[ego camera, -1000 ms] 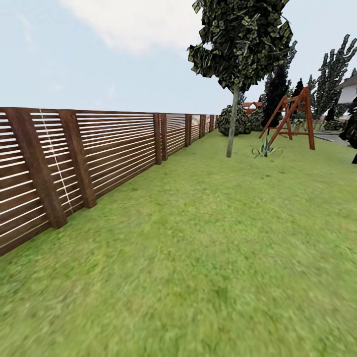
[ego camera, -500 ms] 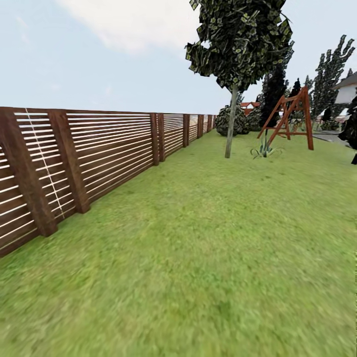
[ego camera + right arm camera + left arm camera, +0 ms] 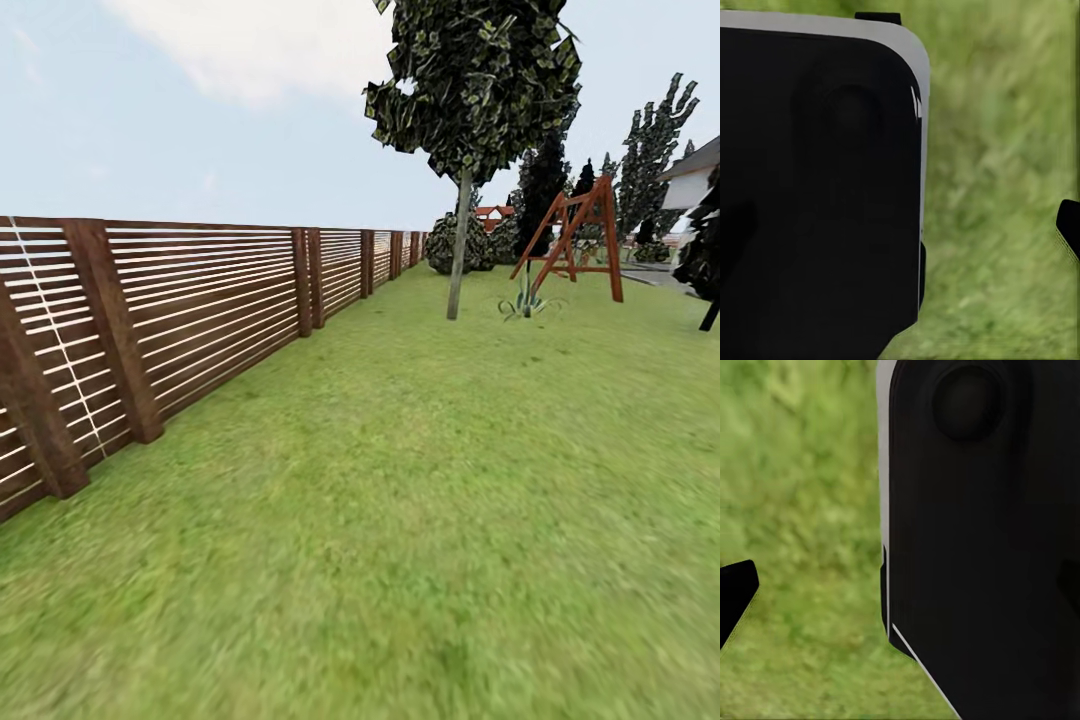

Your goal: Take the three Easter eggs out of the wicker basket on the lawn in the garden, then place them on the lawn next to a single tree (choose any tree) so that all three eggs are next to the same tree and none are left in the basket.

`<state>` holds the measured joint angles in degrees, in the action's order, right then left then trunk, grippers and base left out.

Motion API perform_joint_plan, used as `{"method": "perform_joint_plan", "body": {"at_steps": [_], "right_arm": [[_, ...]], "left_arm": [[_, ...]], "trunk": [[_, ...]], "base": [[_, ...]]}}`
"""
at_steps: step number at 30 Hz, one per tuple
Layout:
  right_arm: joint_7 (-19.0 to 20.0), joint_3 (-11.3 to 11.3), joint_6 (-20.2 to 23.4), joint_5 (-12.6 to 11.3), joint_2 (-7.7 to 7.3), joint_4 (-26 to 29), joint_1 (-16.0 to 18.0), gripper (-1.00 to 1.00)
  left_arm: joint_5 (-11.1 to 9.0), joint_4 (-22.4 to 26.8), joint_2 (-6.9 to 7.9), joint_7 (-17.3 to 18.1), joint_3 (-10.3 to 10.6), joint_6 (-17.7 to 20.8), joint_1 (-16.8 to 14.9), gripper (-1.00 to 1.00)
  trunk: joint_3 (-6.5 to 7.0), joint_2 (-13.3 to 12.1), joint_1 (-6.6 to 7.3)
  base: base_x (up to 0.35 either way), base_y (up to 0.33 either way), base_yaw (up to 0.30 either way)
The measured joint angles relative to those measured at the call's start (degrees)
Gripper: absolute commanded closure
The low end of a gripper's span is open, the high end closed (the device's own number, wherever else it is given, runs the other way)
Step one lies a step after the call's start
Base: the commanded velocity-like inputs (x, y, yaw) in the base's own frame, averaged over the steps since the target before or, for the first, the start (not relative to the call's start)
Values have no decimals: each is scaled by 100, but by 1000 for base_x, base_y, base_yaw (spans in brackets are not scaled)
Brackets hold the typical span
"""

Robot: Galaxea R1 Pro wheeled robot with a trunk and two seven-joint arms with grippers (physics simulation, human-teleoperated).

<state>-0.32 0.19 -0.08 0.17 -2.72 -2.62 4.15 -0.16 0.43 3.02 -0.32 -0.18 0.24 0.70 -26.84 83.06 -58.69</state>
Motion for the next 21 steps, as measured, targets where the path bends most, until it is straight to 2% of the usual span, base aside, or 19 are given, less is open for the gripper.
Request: {"method": "perform_joint_plan", "body": {"at_steps": [21], "right_arm": [[-4, -7, 0, -12, 0, 1, 0, -100]], "left_arm": [[0, 3, 5, 0, 2, 0, 0, -100]], "trunk": [[0, 0, 0]], "base": [[330, 0, 0]]}}
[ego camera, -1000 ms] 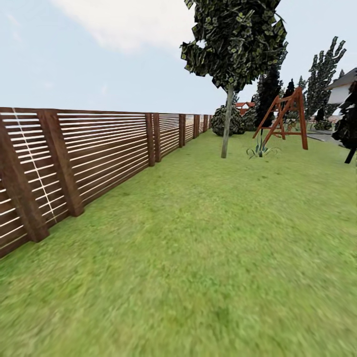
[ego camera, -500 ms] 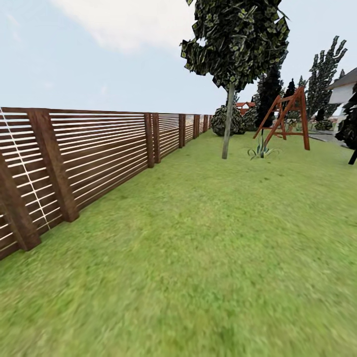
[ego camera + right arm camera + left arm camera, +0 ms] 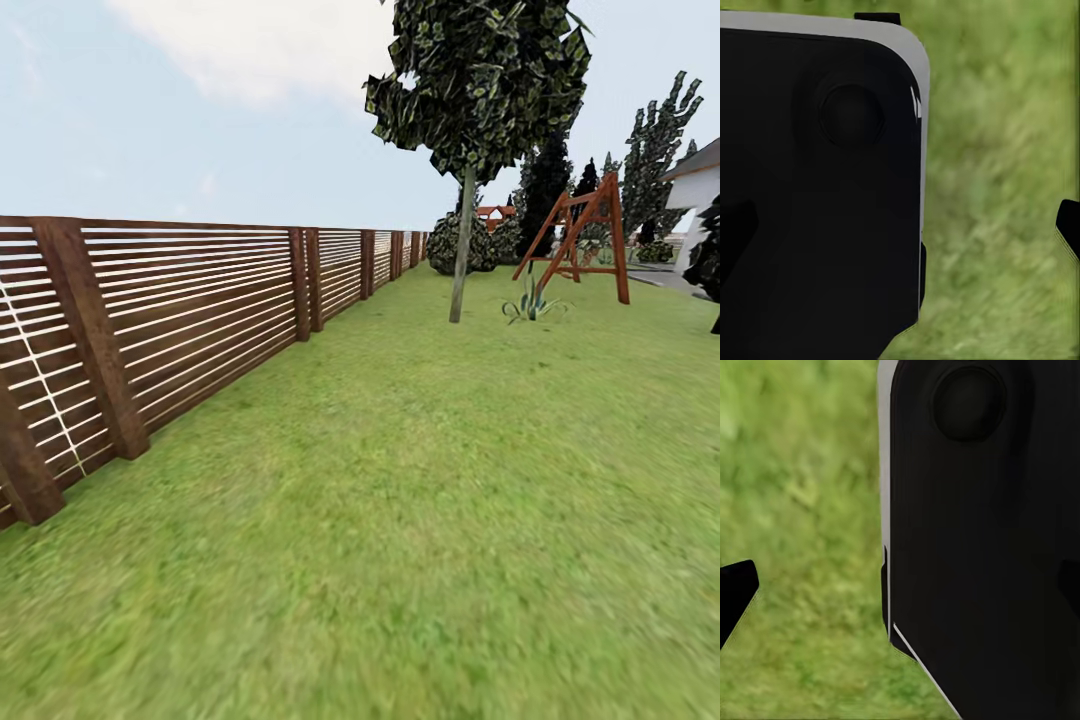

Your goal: Take the three Easter eggs out of the wicker basket on the lawn in the garden, then place them on the lawn next to a single tree (choose any tree) so that all three eggs are next to the same tree and none are left in the basket.

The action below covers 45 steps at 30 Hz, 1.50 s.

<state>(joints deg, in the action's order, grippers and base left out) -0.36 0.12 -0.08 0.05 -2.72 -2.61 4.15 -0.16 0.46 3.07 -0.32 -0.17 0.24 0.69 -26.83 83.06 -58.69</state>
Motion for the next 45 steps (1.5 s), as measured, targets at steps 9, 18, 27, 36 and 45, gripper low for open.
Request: {"method": "perform_joint_plan", "body": {"at_steps": [9, 18, 27, 36, 45], "right_arm": [[2, -1, 0, -1, 0, 0, 0, -100], [4, 3, 0, 2, -3, -8, 0, -100], [4, 4, 10, 3, 0, -9, 0, -100], [4, 4, 15, 3, 0, -9, 0, -100], [4, 4, 16, 3, 0, -9, 0, -100]], "left_arm": [[5, -4, -7, 0, 0, 0, 0, -100], [8, -6, -9, 0, 0, 0, 0, -100], [8, -5, -9, 0, 0, 0, 0, -100], [8, -5, -9, 0, 0, 0, 0, -100], [8, -6, -9, 0, 0, 0, 0, -100]], "trunk": [[0, 0, 0], [0, 0, 0], [0, 0, 0], [0, 0, 0], [0, 0, 0]], "base": [[330, 0, -1], [330, 0, -110], [330, 0, -6], [330, 0, 0], [330, 0, 0]]}}
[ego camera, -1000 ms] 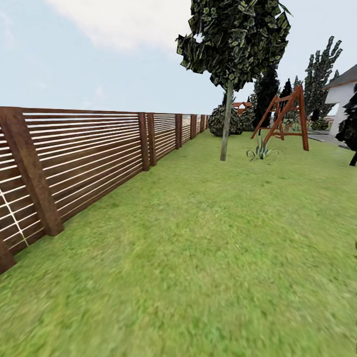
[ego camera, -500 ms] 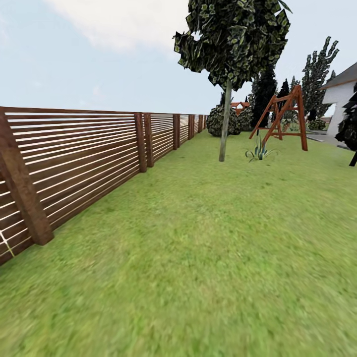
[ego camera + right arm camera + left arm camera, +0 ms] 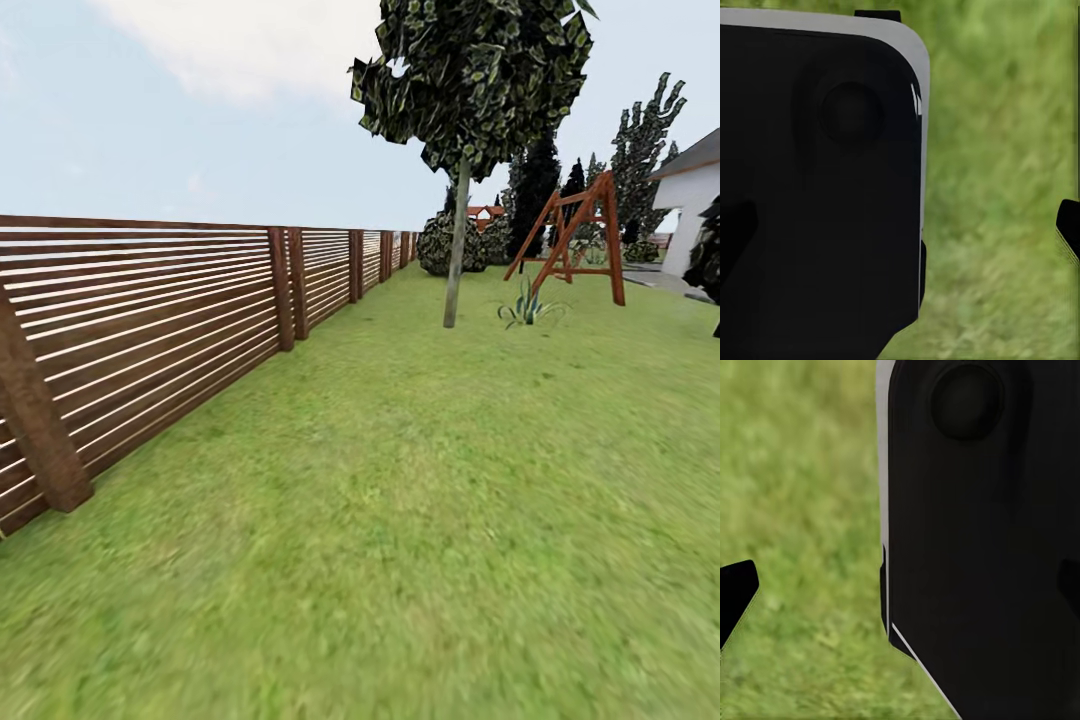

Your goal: Take the three Easter eggs out of the wicker basket on the lawn in the garden, then place them on the lawn next to a single tree (choose any tree) so that all three eggs are next to the same tree and none are left in the basket.

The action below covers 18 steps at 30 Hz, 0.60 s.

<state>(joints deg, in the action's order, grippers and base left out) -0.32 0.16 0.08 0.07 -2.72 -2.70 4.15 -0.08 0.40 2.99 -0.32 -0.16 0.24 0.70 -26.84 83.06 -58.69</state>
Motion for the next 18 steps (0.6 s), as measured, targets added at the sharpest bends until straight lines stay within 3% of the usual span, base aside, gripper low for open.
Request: {"method": "perform_joint_plan", "body": {"at_steps": [18], "right_arm": [[0, 0, 0, 0, 0, 0, 0, -100]], "left_arm": [[0, 0, 0, 0, 0, 0, 0, -100]], "trunk": [[0, 0, 0]], "base": [[330, 0, 0]]}}
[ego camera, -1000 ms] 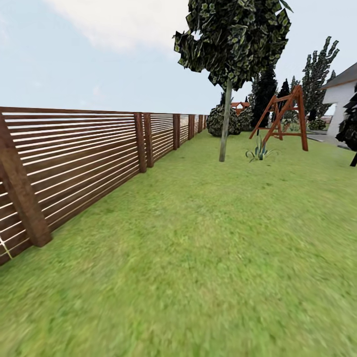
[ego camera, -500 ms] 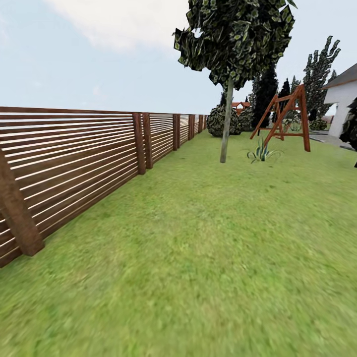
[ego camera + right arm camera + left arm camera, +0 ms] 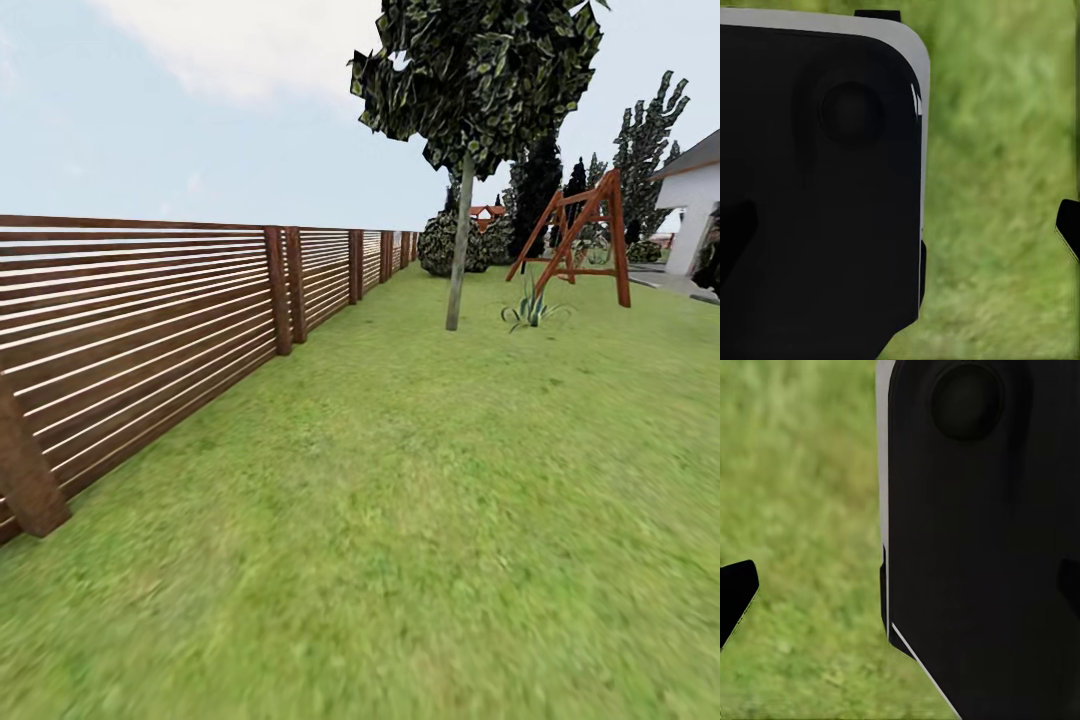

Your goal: Take the three Easter eggs out of the wicker basket on the lawn in the garden, then place them on the lawn next to a single tree (choose any tree) so that all three eggs are next to the same tree and none are left in the basket.

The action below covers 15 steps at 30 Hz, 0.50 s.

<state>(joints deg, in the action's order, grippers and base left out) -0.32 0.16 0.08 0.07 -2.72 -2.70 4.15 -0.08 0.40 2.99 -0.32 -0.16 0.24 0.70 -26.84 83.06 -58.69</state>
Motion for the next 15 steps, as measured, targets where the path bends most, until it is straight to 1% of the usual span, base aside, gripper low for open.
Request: {"method": "perform_joint_plan", "body": {"at_steps": [2, 7, 15], "right_arm": [[0, 0, 0, 0, 0, 0, 0, -100], [0, 0, 0, 0, 0, 0, 0, -100], [0, 0, 0, 0, 0, 0, 0, -100]], "left_arm": [[0, 0, 0, 0, 0, 0, 0, -100], [0, 1, 3, 0, 0, 0, 0, -100], [0, 1, 3, 0, 0, 0, 0, -100]], "trunk": [[0, 0, 0], [0, 0, 0], [0, 0, 0]], "base": [[330, 0, 0], [330, 0, -74], [330, 0, -6]]}}
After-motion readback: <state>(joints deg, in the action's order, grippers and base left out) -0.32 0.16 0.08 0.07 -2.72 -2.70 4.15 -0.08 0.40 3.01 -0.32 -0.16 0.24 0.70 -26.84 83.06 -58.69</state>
